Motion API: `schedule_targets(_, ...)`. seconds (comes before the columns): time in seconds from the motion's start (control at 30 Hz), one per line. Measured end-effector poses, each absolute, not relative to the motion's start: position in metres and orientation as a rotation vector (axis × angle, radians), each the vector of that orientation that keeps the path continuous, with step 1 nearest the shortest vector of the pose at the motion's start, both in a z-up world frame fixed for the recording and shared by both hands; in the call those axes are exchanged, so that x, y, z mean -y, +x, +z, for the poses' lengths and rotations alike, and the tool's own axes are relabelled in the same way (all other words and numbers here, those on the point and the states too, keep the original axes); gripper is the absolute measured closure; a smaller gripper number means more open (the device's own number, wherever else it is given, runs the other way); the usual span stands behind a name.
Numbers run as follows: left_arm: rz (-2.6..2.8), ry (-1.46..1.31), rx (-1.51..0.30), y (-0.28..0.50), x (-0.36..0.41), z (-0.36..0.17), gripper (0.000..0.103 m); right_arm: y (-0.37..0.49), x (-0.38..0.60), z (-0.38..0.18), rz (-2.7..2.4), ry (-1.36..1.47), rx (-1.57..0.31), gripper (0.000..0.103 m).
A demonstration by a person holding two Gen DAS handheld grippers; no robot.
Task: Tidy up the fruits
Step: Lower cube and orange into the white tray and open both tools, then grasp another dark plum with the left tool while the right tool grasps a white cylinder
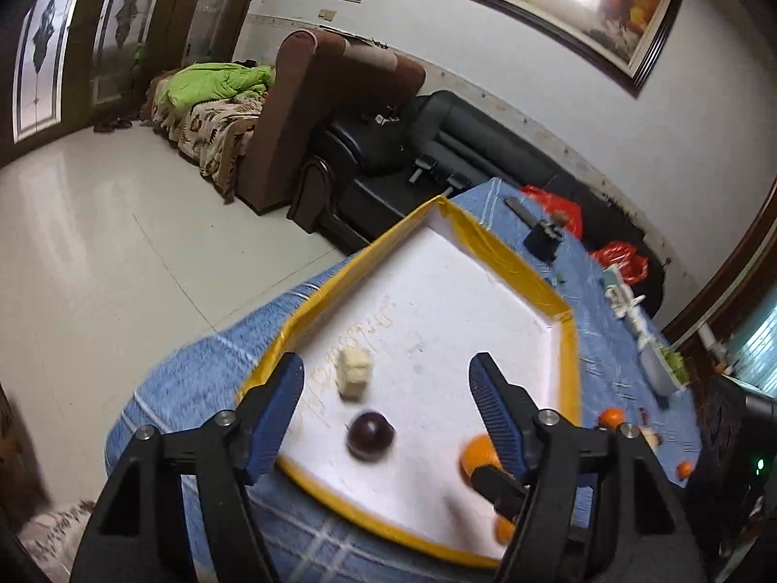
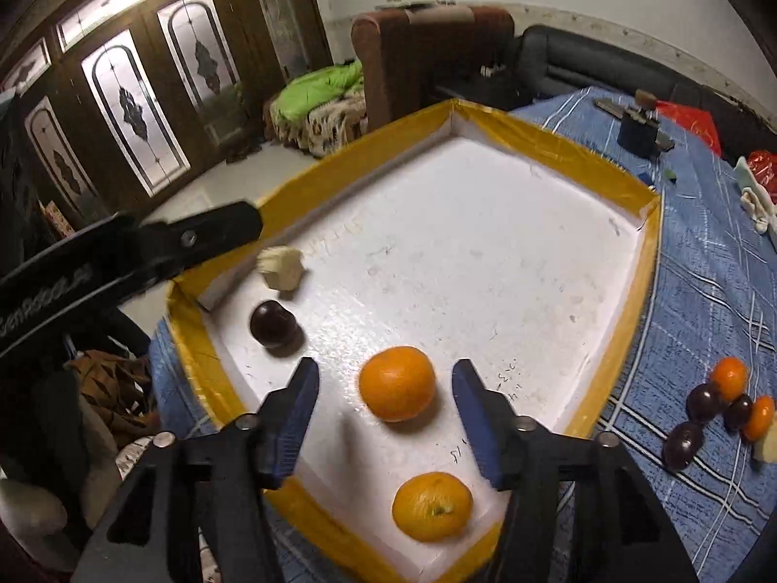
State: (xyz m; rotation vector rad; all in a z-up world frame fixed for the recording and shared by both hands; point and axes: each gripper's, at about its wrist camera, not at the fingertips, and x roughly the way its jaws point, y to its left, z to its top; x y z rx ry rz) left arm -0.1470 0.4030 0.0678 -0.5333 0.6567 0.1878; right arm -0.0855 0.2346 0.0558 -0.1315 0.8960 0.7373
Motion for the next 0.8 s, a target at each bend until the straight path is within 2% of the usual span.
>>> schedule_targets(0.17, 0.153, -0.539, -0.656, -0.162, -0.381, 0.074, 0.029, -0.099, -0.195, 0.074, 0.734, -0.07, -0.83, 0.037)
schedule_targets(0.3, 0.127, -0.508, -0.667, -0.16, -0.356, 0.078, 0.025, -0.104, -0.143, 0.079, 0.676, -0.026, -0.776, 0.027)
schedule_targets(0.63, -0.039, -0.344, -0.757, -0.139, -0.257, 0.074, 0.022, -0.066, 0.038, 0.067, 0.355, 0.226, -0.815, 0.027)
schedule_targets(0.8, -0.102, -0.266, -0.815, -0.133, -0.218, 0.065, 0.022, -0.037, 0.081, 0.056, 0.256, 0.316, -0.85, 0.027)
